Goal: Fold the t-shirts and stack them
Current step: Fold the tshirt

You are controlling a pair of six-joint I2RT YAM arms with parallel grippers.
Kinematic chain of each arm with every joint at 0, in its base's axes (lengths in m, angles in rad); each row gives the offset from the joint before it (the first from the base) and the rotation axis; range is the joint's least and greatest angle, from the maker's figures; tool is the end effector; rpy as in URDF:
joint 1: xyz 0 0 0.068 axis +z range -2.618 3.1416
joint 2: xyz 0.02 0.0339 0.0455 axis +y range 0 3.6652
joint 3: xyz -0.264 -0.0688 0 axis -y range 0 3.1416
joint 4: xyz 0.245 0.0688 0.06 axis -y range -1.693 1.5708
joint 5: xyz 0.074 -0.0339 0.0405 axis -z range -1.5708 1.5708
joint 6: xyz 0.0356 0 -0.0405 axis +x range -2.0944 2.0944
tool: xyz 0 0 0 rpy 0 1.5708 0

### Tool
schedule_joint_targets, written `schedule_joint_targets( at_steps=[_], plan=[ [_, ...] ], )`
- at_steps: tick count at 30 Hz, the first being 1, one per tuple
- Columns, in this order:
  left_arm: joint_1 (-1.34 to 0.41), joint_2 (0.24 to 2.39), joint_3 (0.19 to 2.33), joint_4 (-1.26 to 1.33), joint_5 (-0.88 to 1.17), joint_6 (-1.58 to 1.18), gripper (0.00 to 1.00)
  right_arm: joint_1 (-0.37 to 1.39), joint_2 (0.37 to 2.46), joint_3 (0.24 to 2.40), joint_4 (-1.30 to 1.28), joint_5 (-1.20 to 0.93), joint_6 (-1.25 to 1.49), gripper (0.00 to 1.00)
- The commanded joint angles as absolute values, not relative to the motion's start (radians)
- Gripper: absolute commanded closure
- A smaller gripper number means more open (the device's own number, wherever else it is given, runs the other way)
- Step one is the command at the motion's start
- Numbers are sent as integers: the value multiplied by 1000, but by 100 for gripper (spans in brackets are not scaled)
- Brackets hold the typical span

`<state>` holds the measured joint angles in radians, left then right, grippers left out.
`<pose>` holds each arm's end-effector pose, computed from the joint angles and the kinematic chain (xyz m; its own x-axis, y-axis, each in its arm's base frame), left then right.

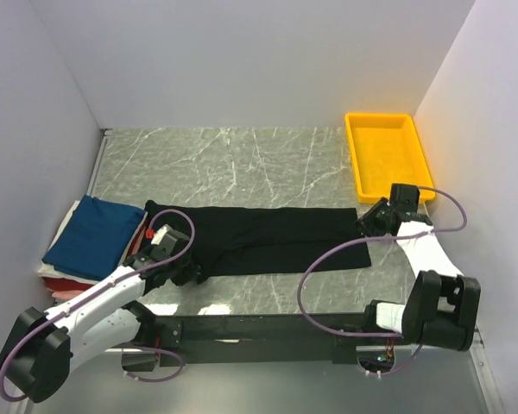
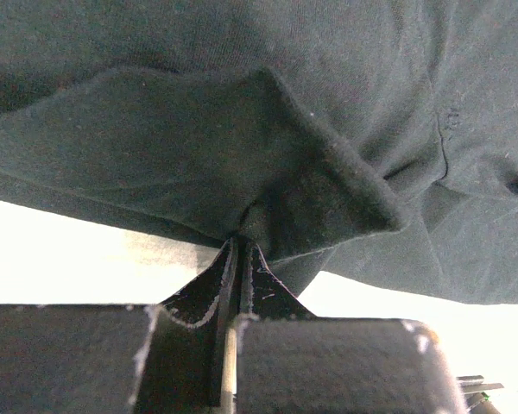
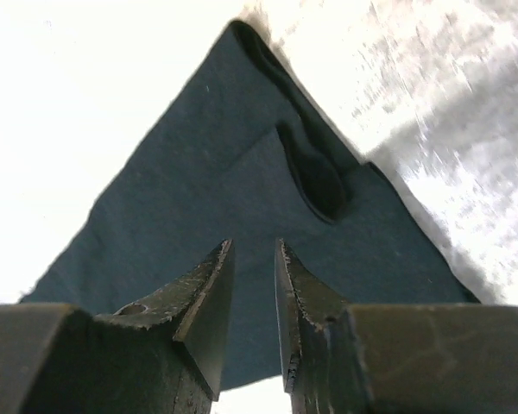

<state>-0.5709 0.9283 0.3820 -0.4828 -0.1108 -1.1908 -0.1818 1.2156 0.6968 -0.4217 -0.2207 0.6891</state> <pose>0.1357 -0.0825 0.1551 -0.7216 -0.6335 -0.2792 -0.4881 0.7516 -0.4437 0.2323 -0.0348 0.2038 -0.5818 0.7378 -0.3424 0.5434 0.6658 0.5113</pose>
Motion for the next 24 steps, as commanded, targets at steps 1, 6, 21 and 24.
schedule_joint_targets(
  at_steps=[1, 6, 21, 24],
  plan=[
    [-575, 917, 370, -466, -132, -1200, 99, -175, 1267, 776, -431, -216, 744, 67],
    [-577, 936, 364, -437, -124, -1187, 99, -172, 1365, 830, -439, -169, 735, 66],
    [-575, 963, 393, -434, -121, -1155, 99, -132, 1482, 830, -370, -81, 641, 56],
    [-575, 966, 397, -434, -121, -1157, 99, -117, 1494, 830, -357, -71, 634, 56]
  ],
)
